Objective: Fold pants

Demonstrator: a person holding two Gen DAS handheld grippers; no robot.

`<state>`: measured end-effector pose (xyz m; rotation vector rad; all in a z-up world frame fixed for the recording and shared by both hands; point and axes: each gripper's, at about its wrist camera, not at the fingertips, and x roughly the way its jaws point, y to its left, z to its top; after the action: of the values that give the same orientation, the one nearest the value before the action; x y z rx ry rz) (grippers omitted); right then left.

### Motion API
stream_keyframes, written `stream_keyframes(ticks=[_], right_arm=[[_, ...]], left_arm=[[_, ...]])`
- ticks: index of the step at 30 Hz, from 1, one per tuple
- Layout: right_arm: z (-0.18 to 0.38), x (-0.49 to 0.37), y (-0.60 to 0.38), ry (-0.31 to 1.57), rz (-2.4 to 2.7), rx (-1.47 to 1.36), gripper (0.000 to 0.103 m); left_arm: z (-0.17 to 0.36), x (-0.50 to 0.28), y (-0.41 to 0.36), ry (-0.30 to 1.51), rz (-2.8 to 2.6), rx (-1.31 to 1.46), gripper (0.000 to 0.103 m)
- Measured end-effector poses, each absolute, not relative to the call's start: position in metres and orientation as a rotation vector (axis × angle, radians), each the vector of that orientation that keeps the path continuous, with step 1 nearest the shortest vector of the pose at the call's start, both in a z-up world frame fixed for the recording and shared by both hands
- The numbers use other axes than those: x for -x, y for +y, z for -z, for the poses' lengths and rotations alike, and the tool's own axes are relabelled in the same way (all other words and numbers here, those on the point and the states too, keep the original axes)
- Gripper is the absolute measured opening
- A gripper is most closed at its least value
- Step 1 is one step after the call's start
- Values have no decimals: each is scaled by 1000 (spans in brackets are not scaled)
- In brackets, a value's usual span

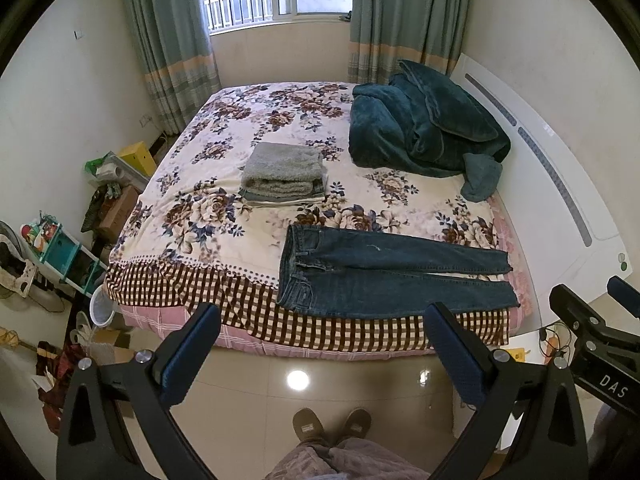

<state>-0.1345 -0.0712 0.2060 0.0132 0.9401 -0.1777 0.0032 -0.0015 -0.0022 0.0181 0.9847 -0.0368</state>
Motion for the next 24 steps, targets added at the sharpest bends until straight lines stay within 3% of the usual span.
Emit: stream_keyframes(ticks=[24], right_arm=[[-213,139,-67,937,161,-9,103]], left_arm=[[-2,-3,0,982,41,13,103]])
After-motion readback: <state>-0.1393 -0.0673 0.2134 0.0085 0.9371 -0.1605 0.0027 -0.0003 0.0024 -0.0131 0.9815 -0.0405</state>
